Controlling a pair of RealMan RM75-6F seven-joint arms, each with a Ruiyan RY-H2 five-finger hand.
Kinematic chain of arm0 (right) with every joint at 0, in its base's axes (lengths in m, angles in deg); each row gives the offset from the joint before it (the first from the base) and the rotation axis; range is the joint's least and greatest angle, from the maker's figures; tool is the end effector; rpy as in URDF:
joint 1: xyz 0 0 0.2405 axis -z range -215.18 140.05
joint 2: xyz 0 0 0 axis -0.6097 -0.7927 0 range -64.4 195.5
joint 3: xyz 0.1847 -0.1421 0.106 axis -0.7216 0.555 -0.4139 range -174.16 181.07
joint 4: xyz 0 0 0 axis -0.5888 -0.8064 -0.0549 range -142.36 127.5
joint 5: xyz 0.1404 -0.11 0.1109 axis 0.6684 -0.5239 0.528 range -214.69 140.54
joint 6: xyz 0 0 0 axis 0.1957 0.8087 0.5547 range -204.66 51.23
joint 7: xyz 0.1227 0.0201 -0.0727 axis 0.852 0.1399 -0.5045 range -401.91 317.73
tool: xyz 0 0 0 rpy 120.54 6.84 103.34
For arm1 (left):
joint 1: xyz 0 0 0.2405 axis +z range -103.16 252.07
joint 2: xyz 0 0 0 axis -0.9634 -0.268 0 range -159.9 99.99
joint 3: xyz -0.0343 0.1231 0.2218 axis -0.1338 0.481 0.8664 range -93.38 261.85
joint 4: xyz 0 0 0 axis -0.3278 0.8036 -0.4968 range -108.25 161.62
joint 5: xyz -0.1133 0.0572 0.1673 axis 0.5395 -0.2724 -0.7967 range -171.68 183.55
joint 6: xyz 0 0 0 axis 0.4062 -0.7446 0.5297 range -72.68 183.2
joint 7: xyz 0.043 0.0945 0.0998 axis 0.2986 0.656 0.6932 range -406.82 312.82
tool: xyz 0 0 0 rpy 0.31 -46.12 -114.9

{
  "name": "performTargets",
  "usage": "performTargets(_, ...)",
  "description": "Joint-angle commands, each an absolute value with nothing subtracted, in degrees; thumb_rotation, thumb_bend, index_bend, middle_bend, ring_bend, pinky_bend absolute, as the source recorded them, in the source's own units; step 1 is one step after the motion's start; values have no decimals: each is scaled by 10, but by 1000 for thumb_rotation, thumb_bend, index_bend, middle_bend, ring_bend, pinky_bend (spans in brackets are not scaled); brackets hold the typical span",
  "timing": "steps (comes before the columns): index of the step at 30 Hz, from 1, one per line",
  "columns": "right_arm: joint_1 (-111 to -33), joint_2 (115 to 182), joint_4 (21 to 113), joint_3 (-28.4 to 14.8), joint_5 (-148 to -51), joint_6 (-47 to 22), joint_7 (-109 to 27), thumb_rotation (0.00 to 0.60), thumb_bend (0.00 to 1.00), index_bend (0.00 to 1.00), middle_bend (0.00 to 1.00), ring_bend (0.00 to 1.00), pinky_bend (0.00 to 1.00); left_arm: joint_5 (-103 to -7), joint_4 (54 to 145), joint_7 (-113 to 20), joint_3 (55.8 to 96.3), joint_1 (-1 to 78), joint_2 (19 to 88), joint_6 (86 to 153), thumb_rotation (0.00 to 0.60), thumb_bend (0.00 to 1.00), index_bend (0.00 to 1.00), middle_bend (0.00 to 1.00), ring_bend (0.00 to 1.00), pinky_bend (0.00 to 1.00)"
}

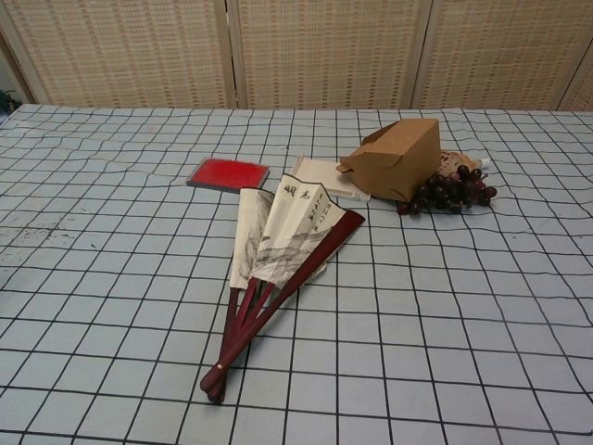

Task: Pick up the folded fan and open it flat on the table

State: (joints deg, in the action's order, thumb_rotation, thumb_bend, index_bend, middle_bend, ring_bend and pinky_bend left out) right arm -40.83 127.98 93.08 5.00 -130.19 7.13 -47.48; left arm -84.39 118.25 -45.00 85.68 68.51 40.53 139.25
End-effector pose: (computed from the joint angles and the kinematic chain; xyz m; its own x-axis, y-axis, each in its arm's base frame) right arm -0.2791 -0.1531 0.1377 0.3907 -0.1062 0.9144 -0.9183 -0.1142 0.3791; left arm -0.2952 0.1689 0.1083 0.3507 0.0937 0.9318 0.9340 -0.1067 -0.3409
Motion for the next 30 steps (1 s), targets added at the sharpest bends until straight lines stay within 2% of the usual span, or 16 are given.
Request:
performTargets(1, -411, 1283, 926, 51, -1303, 66, -473, 600, 271, 0, 0, 0, 0, -845, 1184, -448, 857, 686, 406, 1395, 600, 450, 0, 0, 0, 137)
performTargets(7, -420, 1298, 919, 56, -1303, 44, -488, 600, 271, 0, 0, 0, 0, -852, 1185, -456, 857, 688, 409, 1403, 600, 448, 0, 0, 0, 137)
performTargets(10, -441, 1315, 920, 44, -1305, 21, -517, 600, 271, 0, 0, 0, 0, -856, 1179, -475, 854, 687, 412, 1409, 600, 449, 0, 0, 0, 137)
performTargets(16, -527, 1372, 918, 7, -1283, -92, -560, 600, 271, 73, 0, 0, 0, -885, 1144, -514, 846, 688, 433, 1445, 600, 453, 0, 0, 0, 136)
performTargets(23, -624, 1498, 827, -37, -1252, -181, -642, 600, 270, 206, 0, 0, 0, -871, 1132, -534, 844, 687, 434, 1437, 600, 452, 0, 0, 0, 132)
performTargets(30, -674, 1626, 693, -47, -1263, -178, -670, 600, 270, 267, 0, 0, 0, -868, 1126, -547, 844, 683, 432, 1430, 600, 451, 0, 0, 0, 132)
